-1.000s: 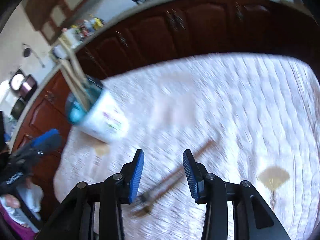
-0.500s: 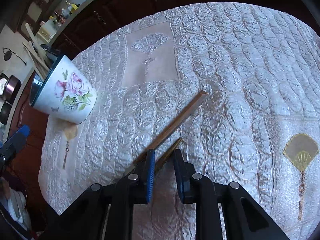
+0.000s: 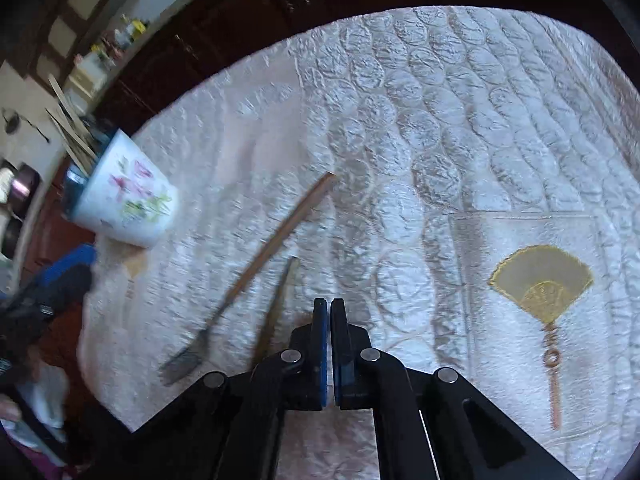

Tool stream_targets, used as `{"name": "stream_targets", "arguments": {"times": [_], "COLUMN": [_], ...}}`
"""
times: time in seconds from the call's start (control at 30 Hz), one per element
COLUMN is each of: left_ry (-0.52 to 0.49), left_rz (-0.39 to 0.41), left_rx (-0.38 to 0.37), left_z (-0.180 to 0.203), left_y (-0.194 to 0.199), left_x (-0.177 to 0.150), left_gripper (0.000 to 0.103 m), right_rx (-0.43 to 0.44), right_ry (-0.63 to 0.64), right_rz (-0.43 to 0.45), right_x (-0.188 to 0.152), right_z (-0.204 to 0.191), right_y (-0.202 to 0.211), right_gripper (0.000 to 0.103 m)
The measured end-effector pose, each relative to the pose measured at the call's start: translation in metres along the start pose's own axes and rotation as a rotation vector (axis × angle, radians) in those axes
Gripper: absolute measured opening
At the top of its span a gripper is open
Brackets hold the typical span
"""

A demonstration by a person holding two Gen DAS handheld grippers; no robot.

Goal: Organize utensils
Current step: 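Move both open tools down toward the wooden-handled fork on the cloth, then close the left tool on the wooden-handled fork's handle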

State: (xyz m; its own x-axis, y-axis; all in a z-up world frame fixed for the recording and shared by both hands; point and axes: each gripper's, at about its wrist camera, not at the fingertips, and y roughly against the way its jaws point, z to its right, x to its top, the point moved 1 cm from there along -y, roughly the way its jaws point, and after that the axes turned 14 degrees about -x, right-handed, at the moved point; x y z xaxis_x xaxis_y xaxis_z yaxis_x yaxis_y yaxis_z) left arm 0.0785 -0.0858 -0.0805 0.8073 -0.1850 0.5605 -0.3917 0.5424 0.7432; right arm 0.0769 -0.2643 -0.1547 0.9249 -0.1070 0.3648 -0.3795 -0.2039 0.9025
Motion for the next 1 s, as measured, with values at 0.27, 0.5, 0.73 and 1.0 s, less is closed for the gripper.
{"name": "stream_targets", "arguments": {"times": [0.27,0.5,0.73,1.0], "left_ry": [-0.018,-0.029,-0.079,-0.135], "left_rz": [-0.034,-0.058,-0.125,-0.219], "left_rx": [0.013,0.016,-0.006,-0.033], "left_z": [0.005,0.004,0.016,0.031], "left_y": [-0.014,-0.024,-0.055,-0.116], "left_x": [0.005,0.009,0.020,0.040], "left_gripper": [0.054,0.054,0.054,0.054], "right_rx": [0.011,0.023,-0.008,-0.041], "right_ry": [0.041,0.077,0.037,-0.063], "right_rz": [-0.037,-0.045,-0.010,-0.039], "right_x": [0.009,0.007,-0.006,-0.009], "right_z": [-0.030,-0.033,0.007,0.056], "right_y": [-0.021,-0.031,-0.001,0.007], "right_gripper": [0.008,0.009,0.009,0.010]}}
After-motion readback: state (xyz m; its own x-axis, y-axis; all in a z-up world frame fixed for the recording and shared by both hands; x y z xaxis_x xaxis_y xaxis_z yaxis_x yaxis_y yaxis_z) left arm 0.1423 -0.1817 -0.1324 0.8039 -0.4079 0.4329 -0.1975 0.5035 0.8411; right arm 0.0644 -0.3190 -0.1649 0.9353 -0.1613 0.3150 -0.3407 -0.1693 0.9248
